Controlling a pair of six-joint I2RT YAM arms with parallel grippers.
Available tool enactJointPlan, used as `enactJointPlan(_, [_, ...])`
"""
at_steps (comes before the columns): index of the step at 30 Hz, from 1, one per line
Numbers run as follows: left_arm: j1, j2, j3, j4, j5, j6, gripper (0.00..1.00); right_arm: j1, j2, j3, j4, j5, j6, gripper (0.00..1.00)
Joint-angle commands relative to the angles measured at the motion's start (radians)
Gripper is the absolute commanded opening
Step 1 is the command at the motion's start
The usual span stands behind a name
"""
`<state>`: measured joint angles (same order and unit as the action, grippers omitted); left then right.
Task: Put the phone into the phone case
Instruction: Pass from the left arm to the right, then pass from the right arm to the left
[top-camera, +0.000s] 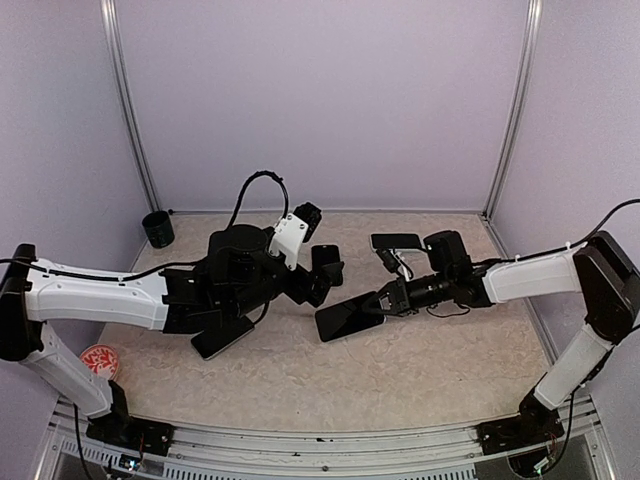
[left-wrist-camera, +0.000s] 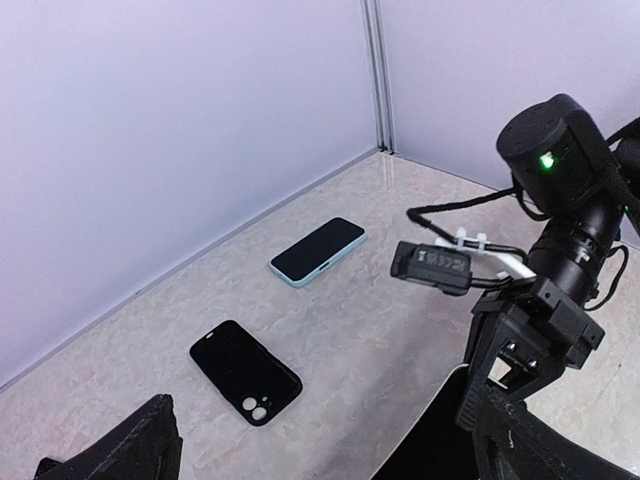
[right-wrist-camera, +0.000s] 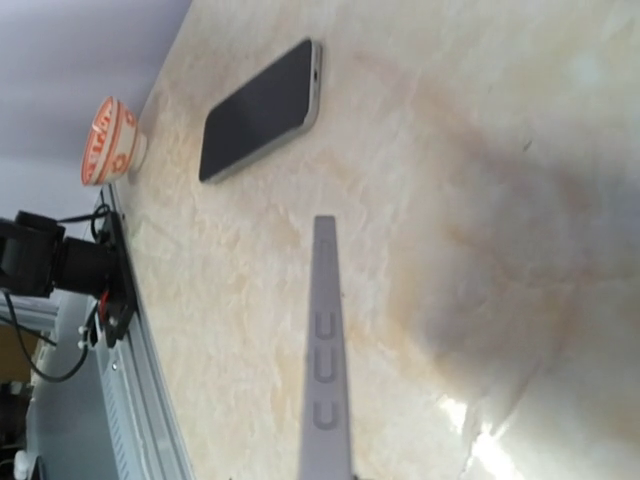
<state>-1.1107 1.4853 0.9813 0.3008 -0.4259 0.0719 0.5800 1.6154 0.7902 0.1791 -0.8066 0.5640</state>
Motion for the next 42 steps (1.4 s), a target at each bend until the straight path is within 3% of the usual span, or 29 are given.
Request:
enactJointPlan(1, [0.061,-0.025,0.033,-0.052,0.095,-0.123,0.99,-0.032,-0.082,0.011,-0.005,-0.014,-0.051,0.0])
enactJointPlan(5, [0.074,-0.049,-0.026,0.038,0.123,-0.169,0.99,-0.059,-0.136,0.0,-0.018,-0.006,-0.081,0.0])
enactJointPlan(11, [0.131,-0.055,-0.038,0.045,0.35,-0.295,0.99,-0.1,-0.228,-0.03,-0.007,0.04,-0.114,0.0])
enactJointPlan(18, [0.15,-0.038,-0.042,0.045,0.48,-0.369,0.99,-0.114,-0.325,-0.066,0.066,0.059,-0.136,0.0])
enactJointPlan(28, [0.256,-0.026,-0.109,0.179,0.808,-0.493,0.99,-0.114,-0.435,-0.146,0.243,0.007,-0.144,0.0])
enactJointPlan(36, [0.272,0.059,-0.089,0.235,0.973,-0.556,0.96,-0.114,-0.425,-0.2,0.449,-0.093,-0.056,0.0])
enactJointPlan(42, [0.272,0.104,-0.086,0.285,1.018,-0.6,0.93,-0.112,-0.425,-0.215,0.555,-0.141,-0.005,0.0])
